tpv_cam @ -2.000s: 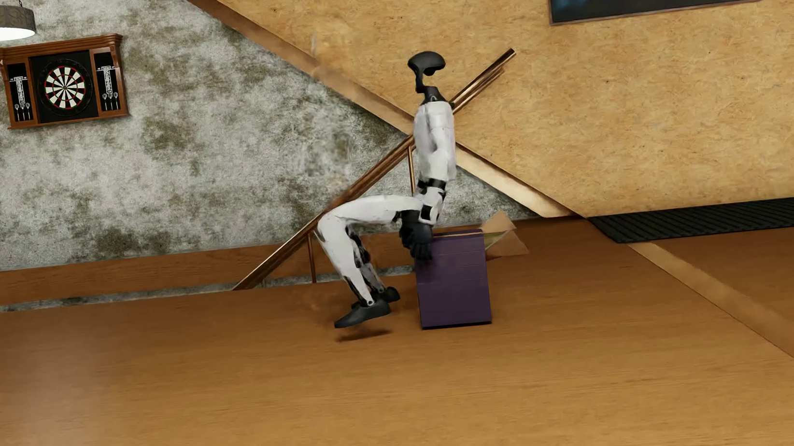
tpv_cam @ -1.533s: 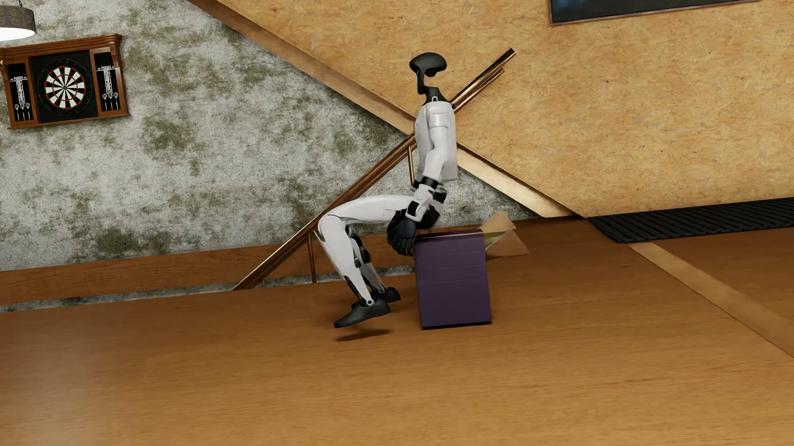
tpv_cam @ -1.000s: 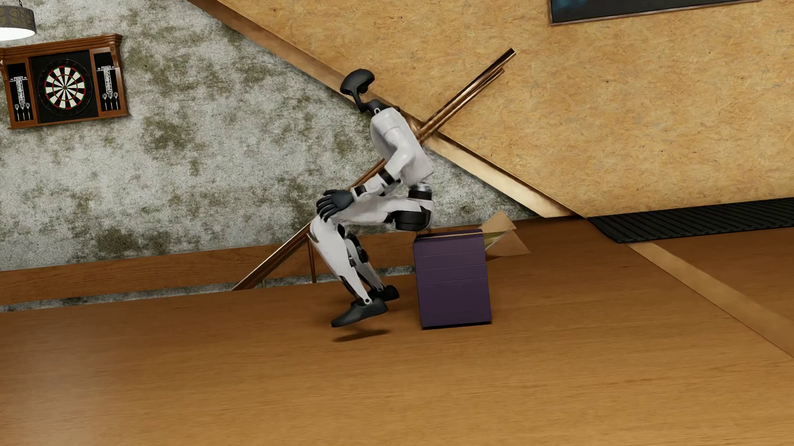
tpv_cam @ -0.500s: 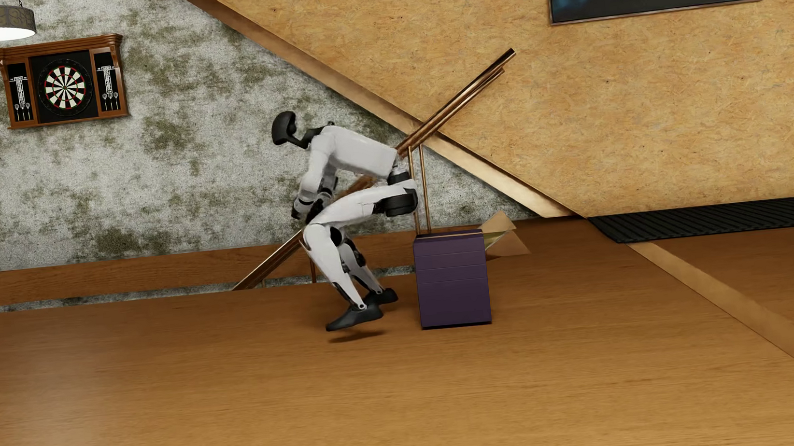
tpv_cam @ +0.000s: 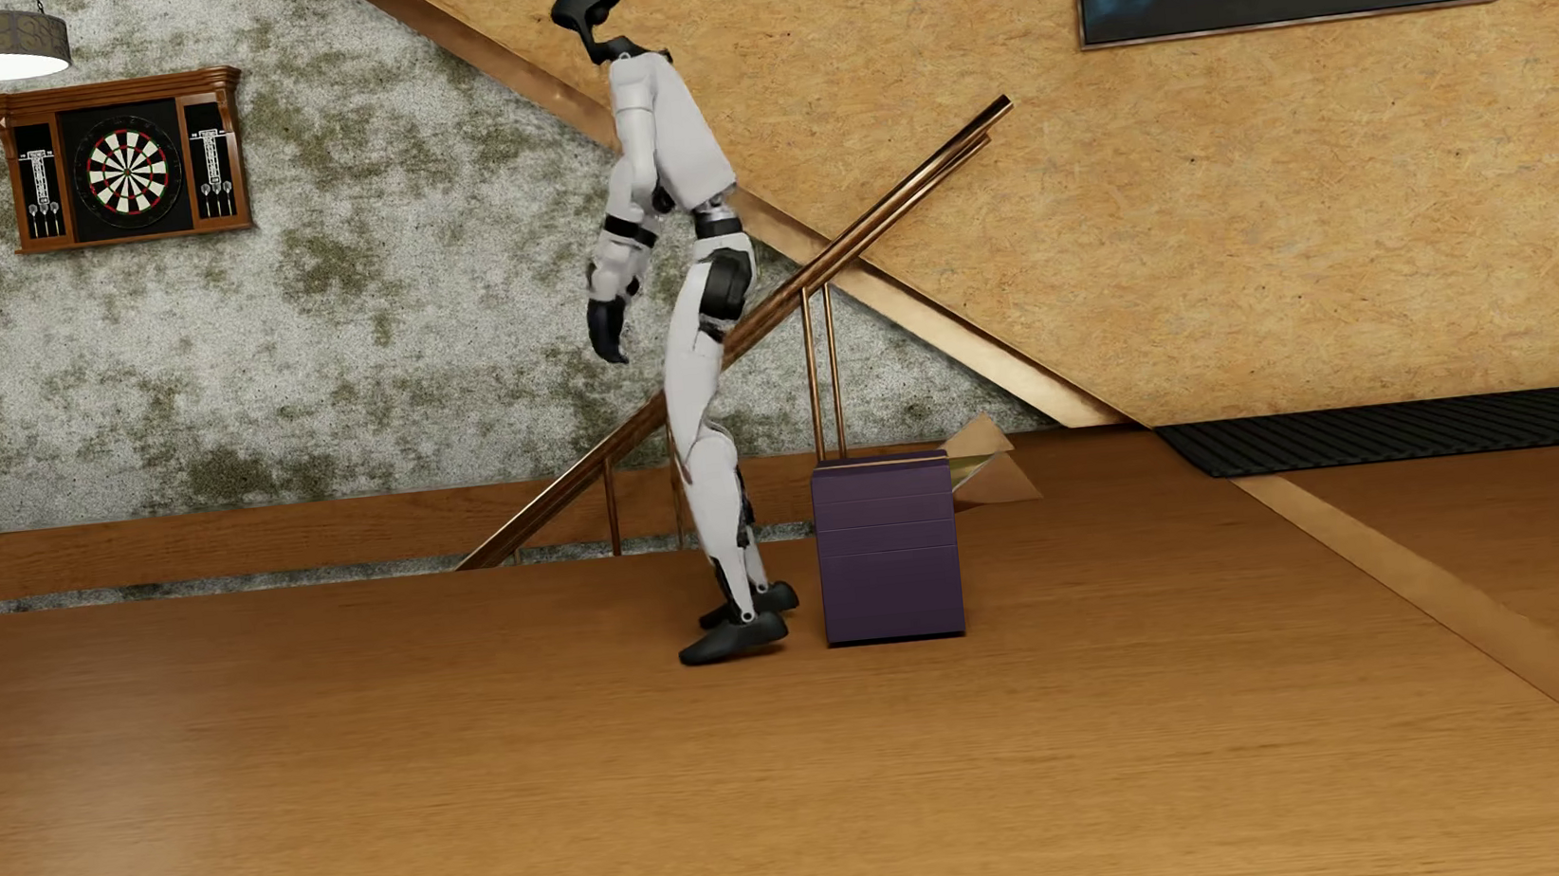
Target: Get up from the dark box
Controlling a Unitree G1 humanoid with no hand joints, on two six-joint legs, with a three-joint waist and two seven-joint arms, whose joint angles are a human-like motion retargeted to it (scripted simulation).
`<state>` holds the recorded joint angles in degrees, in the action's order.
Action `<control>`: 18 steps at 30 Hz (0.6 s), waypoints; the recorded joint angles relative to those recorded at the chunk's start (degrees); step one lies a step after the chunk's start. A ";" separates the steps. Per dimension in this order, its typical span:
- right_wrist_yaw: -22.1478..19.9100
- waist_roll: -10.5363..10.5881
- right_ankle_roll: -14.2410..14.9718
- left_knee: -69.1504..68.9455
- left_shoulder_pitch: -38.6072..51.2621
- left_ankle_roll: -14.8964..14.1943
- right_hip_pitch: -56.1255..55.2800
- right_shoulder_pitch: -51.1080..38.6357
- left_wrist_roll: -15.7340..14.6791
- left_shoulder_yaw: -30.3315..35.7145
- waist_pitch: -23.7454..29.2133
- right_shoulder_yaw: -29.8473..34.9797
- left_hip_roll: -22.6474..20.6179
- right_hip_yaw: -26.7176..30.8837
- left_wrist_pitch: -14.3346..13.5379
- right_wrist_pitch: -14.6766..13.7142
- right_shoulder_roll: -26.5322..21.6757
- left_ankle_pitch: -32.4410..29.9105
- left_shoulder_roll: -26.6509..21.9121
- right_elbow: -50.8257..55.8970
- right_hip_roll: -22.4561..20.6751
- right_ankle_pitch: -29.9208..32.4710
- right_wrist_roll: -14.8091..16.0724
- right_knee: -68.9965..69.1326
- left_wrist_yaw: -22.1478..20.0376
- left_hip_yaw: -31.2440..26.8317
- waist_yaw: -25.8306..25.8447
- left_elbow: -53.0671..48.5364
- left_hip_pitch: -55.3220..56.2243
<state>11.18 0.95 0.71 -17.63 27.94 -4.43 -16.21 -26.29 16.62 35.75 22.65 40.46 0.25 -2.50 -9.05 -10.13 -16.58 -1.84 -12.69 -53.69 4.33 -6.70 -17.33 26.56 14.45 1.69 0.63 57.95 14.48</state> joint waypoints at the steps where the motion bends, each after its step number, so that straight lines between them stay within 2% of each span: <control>1: 0.10 0.07 -0.45 4.45 -3.88 0.38 4.01 3.54 -2.79 -2.35 -3.30 -2.14 -0.21 -0.67 0.84 0.05 -1.46 -0.76 -0.84 2.27 -0.65 0.50 1.14 -3.83 -1.04 0.44 -0.06 -0.05 -4.55; 3: 0.35 0.15 -1.03 11.60 -11.02 0.46 10.84 10.09 -6.02 -7.23 -9.25 -6.76 -0.45 -2.08 0.94 -0.76 -4.13 -1.85 -2.47 6.16 -1.44 0.91 2.12 -9.87 -2.96 1.57 0.19 -0.52 -12.00; 5: -0.87 0.35 -1.00 13.22 -16.22 -0.07 16.19 15.63 -6.91 -11.31 -13.78 -11.93 -0.42 -3.56 0.29 -1.24 -5.73 -0.63 -3.20 6.36 -1.54 0.68 3.45 -13.62 -4.82 2.74 0.53 0.63 -16.31; 6: -1.98 0.37 -0.76 15.01 -18.29 -0.55 20.07 17.81 -7.28 -13.07 -14.18 -15.03 -0.43 -4.77 -0.25 -1.27 -5.70 -0.23 -3.42 4.51 -1.63 0.67 3.98 -15.62 -5.54 3.34 0.74 2.15 -20.41; 7: -5.03 1.00 -1.00 15.55 -19.79 -0.60 22.75 19.52 -7.57 -14.12 -15.55 -17.04 -0.67 -5.37 0.01 -0.03 -5.38 0.02 -3.13 1.05 -1.58 0.71 4.89 -17.58 -6.11 3.80 1.08 4.07 -22.01; 8: -5.51 0.47 -0.43 17.64 -20.78 -1.25 25.86 20.95 -7.51 -15.01 -15.59 -19.12 -0.67 -6.68 0.18 0.54 -4.50 -0.23 -3.05 -2.80 -1.70 -0.07 6.17 -17.94 -6.34 4.29 1.23 7.49 -25.94; 9: -7.37 0.96 -0.68 17.44 -21.18 -1.34 26.10 21.64 -7.17 -15.40 -17.36 -19.85 -0.78 -6.65 1.15 2.63 -4.21 0.52 -2.60 -6.73 -1.39 -0.73 6.85 -17.78 -5.92 4.54 1.35 9.92 -26.27; 10: -7.29 1.04 -0.31 17.64 -21.63 -1.69 26.95 22.13 -6.71 -16.15 -17.95 -20.56 -0.70 -7.01 1.54 3.35 -3.96 1.06 -2.33 -10.13 -1.15 -1.43 6.76 -17.56 -5.43 4.75 1.43 12.08 -27.40; 12: -6.16 1.39 0.29 17.57 -23.10 -1.96 27.44 23.25 -6.08 -17.56 -19.25 -20.42 -0.54 -6.87 1.97 3.97 -4.08 1.83 -1.73 -14.95 -0.69 -2.00 4.65 -17.28 -5.55 4.81 1.54 14.59 -28.16; 14: -3.77 1.43 0.28 17.63 -24.27 -1.93 27.71 24.64 -6.34 -18.44 -19.52 -20.43 -0.66 -7.23 2.07 3.43 -4.72 1.96 -1.60 -15.82 -0.70 -2.08 2.18 -17.30 -5.27 5.18 1.52 14.89 -28.54; 16: -1.54 1.50 0.28 17.62 -25.06 -1.95 27.57 26.24 -6.29 -18.38 -19.83 -21.12 -0.62 -7.18 1.51 2.35 -5.83 2.03 -1.62 -13.78 -0.69 -2.07 2.18 -17.30 -4.00 5.24 1.58 13.36 -28.42; 18: -1.43 1.55 0.19 17.59 -25.17 -1.87 27.44 26.81 -6.31 -17.80 -19.75 -21.59 -0.57 -6.94 1.10 1.89 -6.07 2.12 -1.22 -12.00 -0.73 -2.01 2.57 -17.33 -3.85 5.13 1.65 11.69 -28.32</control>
<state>9.76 2.50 0.90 -0.04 2.77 -6.29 11.23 0.52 10.32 17.94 2.90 18.86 -0.32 -9.44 -7.95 -8.24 -22.66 0.27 -13.92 -65.68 3.60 -8.71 -14.76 9.24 10.61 6.82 2.29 69.64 -13.84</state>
